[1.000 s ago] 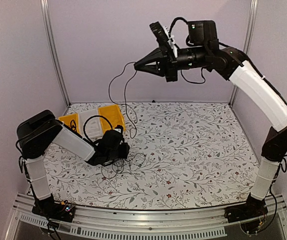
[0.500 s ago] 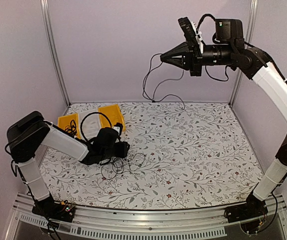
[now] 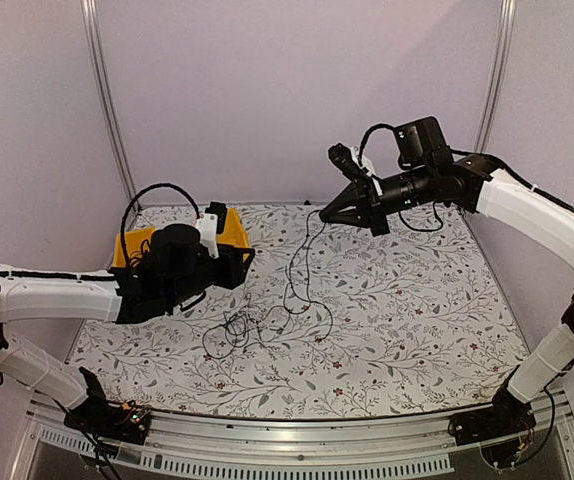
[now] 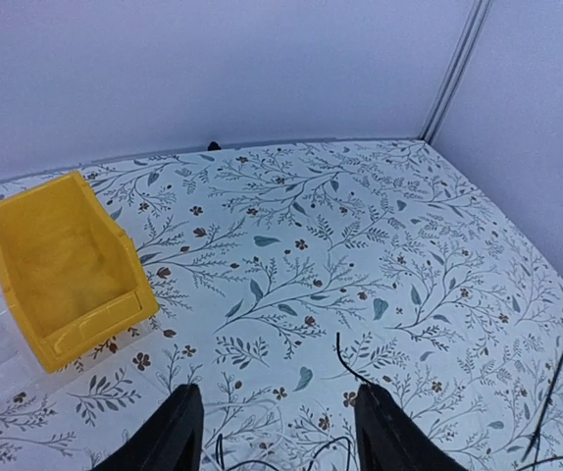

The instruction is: Untangle the cables

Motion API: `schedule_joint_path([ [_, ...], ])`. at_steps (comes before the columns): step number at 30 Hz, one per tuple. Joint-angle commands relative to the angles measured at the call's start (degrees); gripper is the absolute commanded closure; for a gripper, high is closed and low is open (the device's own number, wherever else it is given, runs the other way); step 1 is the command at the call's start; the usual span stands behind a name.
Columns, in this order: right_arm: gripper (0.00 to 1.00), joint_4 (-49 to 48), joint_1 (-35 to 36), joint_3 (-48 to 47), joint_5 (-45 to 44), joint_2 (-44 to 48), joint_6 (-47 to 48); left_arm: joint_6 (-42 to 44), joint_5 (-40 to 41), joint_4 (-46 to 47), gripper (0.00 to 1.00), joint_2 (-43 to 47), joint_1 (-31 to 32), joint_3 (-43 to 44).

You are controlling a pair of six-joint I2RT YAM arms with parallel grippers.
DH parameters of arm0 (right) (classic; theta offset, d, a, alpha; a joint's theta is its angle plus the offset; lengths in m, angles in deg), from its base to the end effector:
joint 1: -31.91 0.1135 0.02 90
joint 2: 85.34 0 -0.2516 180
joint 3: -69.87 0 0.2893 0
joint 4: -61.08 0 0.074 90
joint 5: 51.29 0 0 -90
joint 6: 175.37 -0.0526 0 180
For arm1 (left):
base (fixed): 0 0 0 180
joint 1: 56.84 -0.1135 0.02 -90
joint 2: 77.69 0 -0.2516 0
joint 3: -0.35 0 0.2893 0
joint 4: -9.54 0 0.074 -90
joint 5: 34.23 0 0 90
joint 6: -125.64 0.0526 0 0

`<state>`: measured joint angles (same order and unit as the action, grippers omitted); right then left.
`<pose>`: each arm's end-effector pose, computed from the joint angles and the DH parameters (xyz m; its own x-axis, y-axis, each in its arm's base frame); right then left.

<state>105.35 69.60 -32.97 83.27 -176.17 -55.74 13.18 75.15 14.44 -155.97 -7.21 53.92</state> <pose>0.2947 0.2743 0.3658 0.0804 -0.3831 -0.9202 -0.9956 0.0134 -0.0925 0.2387 -0.2538 0.1970 -0.4002 -0.0857 -0.9124 0.3935 0.8831 -0.2555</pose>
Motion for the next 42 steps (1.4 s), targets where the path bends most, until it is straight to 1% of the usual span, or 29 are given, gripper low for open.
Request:
schedule_joint_path([
  [1, 1.0, -5.2, -0.3, 5.1, -0.8, 1.5, 0.3, 4.4, -0.5, -0.1, 0.47, 5.9, 1.9, -1.7],
  [3, 1.0, -6.1, -0.2, 6.7, -0.8, 1.0, 0.5, 8.3, -4.8, 3.3, 0.47, 8.3, 2.2, -3.0],
  [5, 1.0, -6.7, -0.3, 8.0, -0.6, 0.5, 0.6, 12.5, -11.3, 6.4, 0.46, 9.5, 2.7, -3.5],
  [9, 1.0, -7.1, -0.3, 9.2, 0.4, -0.6, 0.7, 18.1, -17.9, 6.1, 0.45, 8.6, 3.9, -1.4],
  [12, 1.0, -6.4, -0.1, 9.4, 2.1, -1.6, 1.1, 20.6, -21.6, 5.4, 0.45, 6.6, 4.8, 0.7],
  [16, 1.0, -5.4, 0.2, 10.0, 5.4, -2.4, 1.2, 21.8, -24.8, 6.9, 0.47, 3.4, 5.6, 3.0],
  [21, 1.0, -4.1, 2.7, 11.1, 3.8, -2.6, 4.4, 24.0, -25.8, 4.5, 0.5, -2.8, 6.4, 9.5],
  [24, 1.0, -3.9, 3.9, 11.5, 3.4, -2.7, 5.1, 25.5, -26.2, 3.3, 0.56, -5.5, 6.7, 12.5],
  [26, 1.0, -3.8, 4.2, 11.5, 3.6, -2.7, 5.3, 26.1, -26.2, 2.7, 0.65, -6.8, 6.8, 13.9],
  [27, 1.0, -3.9, 4.3, 11.5, 3.7, -2.6, 5.3, 26.2, -25.8, 1.9, 0.71, -7.3, 6.7, 14.6],
  [29, 1.0, -4.0, 4.2, 11.6, 3.2, -2.5, 5.3, 26.4, -25.2, 1.4, 0.78, -7.5, 6.7, 15.1],
  [30, 1.0, -4.1, 4.2, 11.8, 2.7, -2.1, 5.4, 26.4, -25.2, 1.5, 0.79, -7.4, 6.7, 15.0],
  [32, 1.0, -4.4, 4.2, 12.3, 1.9, -1.7, 5.6, 26.3, -25.6, 1.5, 0.76, -6.8, 6.7, 14.4],
  [35, 1.0, -4.9, 4.2, 12.9, 1.0, -1.1, 5.9, 26.3, -27.5, 1.3, 0.61, -5.8, 6.7, 13.3],
  [36, 1.0, -4.9, 4.2, 12.9, 0.8, -1.0, 6.0, 26.7, -28.2, 1.0, 0.59, -5.4, 6.7, 12.9],
  [42, 1.0, -4.8, 4.2, 13.1, 0.6, -0.6, 6.4, 30.6, -27.6, -1.3, 0.55, -2.9, 6.4, 11.1],
])
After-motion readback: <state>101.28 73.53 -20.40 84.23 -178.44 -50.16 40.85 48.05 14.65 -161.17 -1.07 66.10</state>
